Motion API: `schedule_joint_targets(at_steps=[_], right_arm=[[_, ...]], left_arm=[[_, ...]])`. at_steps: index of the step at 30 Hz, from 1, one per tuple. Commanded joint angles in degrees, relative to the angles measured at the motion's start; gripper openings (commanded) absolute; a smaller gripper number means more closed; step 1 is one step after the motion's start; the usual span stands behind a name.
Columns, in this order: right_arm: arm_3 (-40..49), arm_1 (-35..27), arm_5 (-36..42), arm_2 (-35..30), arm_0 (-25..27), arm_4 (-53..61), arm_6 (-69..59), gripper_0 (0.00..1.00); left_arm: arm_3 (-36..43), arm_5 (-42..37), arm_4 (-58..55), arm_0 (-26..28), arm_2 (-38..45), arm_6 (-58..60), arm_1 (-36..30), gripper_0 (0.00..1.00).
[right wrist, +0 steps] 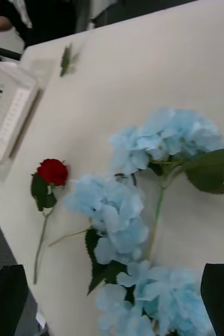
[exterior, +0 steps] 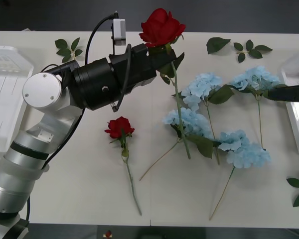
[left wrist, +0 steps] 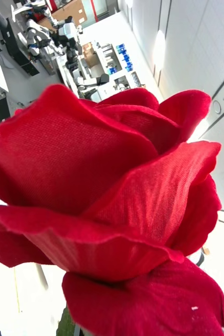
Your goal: Put the red flowers into the right box and the blue flowers into the left box
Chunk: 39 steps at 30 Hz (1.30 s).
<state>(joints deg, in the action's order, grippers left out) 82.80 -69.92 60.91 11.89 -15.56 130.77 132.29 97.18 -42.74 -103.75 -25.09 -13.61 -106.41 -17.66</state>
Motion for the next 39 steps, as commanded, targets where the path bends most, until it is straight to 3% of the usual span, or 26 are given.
schedule_joint_targets(at_steps=[1,8,13,24,39], right_arm=[[9.05,-1.28,-0.62,-2.31,5.01,3.62,4.82,0.96],[21.53,2.06,-4.49,-4.94,15.74,9.16,12.82,0.96],[25.04,7.51,-7.04,-5.3,19.43,9.16,18.27,0.96],[26.54,22.98,-9.06,-4.33,16.97,-1.92,18.44,0.96],[26.45,34.5,-18.37,9.29,8.62,-8.69,18.27,0.96]], left_arm=[[1.78,0.99,2.59,-0.14,0.16,0.15,2.19,0.0],[1.78,0.99,3.38,-0.14,0.16,0.68,2.98,0.0],[1.78,1.08,3.47,-0.14,0.25,0.95,3.69,0.0],[1.78,1.61,3.56,-0.14,0.25,1.47,4.04,0.0],[1.78,1.69,3.56,-0.14,0.25,1.47,3.95,0.0]])
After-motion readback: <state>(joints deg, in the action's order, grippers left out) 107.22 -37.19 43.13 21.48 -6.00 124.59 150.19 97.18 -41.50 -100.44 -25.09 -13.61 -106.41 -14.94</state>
